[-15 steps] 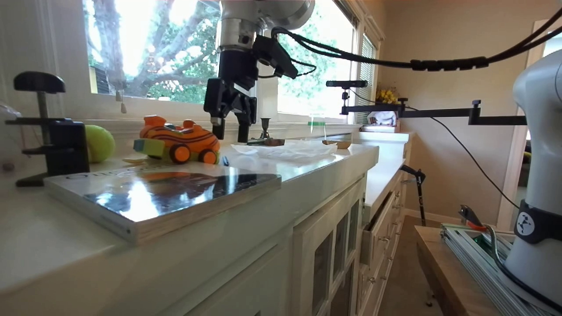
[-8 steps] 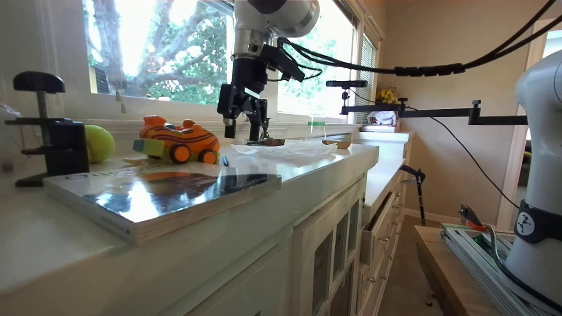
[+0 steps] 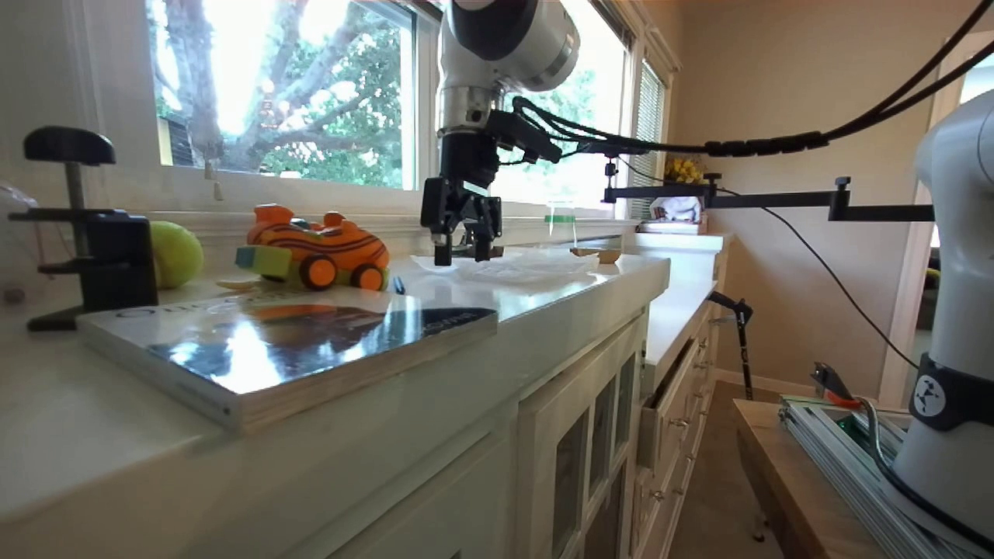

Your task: Use the paper towel to wipe the surface

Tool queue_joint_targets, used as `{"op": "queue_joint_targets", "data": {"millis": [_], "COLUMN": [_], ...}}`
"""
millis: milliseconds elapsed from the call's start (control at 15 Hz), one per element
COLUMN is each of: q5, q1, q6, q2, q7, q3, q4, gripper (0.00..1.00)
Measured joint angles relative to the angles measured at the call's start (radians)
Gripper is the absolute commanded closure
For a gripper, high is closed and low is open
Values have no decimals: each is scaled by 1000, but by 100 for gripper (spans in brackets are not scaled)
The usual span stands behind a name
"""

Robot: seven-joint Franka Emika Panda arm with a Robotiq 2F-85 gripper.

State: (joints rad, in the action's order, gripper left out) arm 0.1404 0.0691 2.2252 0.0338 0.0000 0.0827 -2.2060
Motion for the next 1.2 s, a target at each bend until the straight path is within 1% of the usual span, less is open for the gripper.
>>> {"op": "queue_joint_targets", "data": {"millis": [67, 133, 200, 267, 533, 600, 667, 867, 1000, 1133, 1200], "q5": [-1, -2, -4, -6, -19, -21, -21, -22, -22, -22, -22], "q1": [1, 1, 1, 1, -2, -3, -5, -8, -9, -12, -13], "q6": [-1, -1, -1, -1, -1, -1, -1, -1, -1, -1, -1], "q2": [0, 0, -1, -1, -3, -3, -4, -10, -12, -15, -19], "q7": [0, 0, 0, 0, 2, 2, 2, 4, 9, 17, 22], "q3": [1, 1, 0, -1, -5, -6, -7, -11, -15, -22, -26], "q4": [-4, -4, -4, -4, -1, -1, -1, 0, 6, 18, 25], "gripper": [0, 25, 28, 34, 64, 69, 78, 97, 100, 100, 98]}}
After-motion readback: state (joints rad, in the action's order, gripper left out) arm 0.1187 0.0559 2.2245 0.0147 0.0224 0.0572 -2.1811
